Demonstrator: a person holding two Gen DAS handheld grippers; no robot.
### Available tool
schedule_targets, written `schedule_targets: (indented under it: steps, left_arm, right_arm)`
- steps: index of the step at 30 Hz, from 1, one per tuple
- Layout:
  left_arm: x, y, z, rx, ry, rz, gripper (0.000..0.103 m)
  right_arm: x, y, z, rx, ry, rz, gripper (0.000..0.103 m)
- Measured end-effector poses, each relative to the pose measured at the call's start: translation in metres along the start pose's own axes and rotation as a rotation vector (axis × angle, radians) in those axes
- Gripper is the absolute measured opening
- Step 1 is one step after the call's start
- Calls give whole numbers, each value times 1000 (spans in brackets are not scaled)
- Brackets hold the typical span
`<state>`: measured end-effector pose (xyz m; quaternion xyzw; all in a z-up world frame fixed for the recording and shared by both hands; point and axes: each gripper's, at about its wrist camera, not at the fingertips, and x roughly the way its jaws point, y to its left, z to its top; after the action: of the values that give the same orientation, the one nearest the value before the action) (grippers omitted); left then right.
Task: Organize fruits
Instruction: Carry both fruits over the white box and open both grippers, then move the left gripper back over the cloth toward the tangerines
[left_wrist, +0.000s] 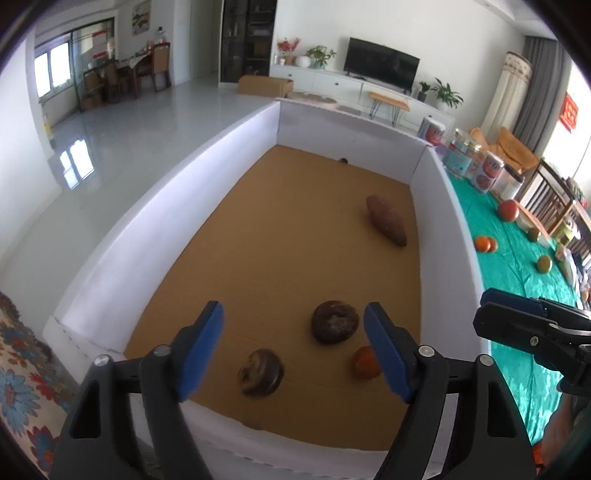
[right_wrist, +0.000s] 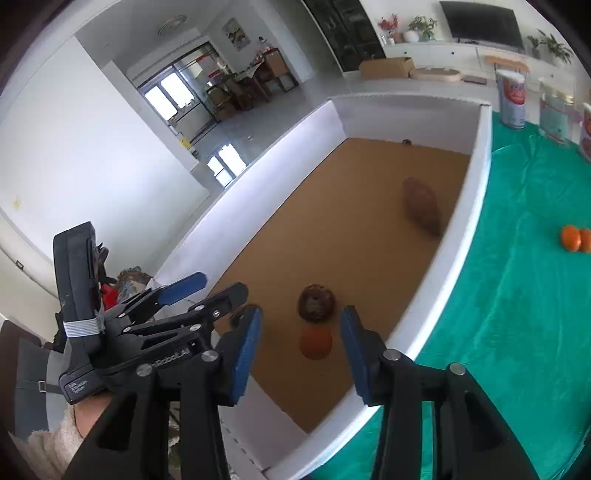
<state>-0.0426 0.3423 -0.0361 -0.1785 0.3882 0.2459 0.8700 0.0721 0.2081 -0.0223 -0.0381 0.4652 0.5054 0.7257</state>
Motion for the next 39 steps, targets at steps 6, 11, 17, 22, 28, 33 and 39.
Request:
schedule_targets:
  steps: [6,11,17,22,28,33,39]
  left_arm:
    - [-22,-94,-1,150,-64,-181,89]
    - [-24,-197,-22,331,-24,-381,92]
    - [13,-286,-46,457,55,-507,92]
    - [70,-302,-49,431,60,-400,92]
    - [121,-306,-62,482,104,-247,92]
    - [125,-305,-61,482,86,-235,96]
    - [130,-307,-62,473,96,-220,101]
  right_arm:
    - [-91,-65,-38,46,-170,-165,90]
    - [-172,-156,-98,246,-230,-387,93]
    - [-227,-271,-164,398,-156,-813,93]
    - [-259,-327,-206,574,-146,-821,93]
    - [-265,-348,-213,564,-149,-916,94]
    - [-254,-365,-216,529,-131,-974,94]
    - [-254,-374,-222,540,-158,-940,99]
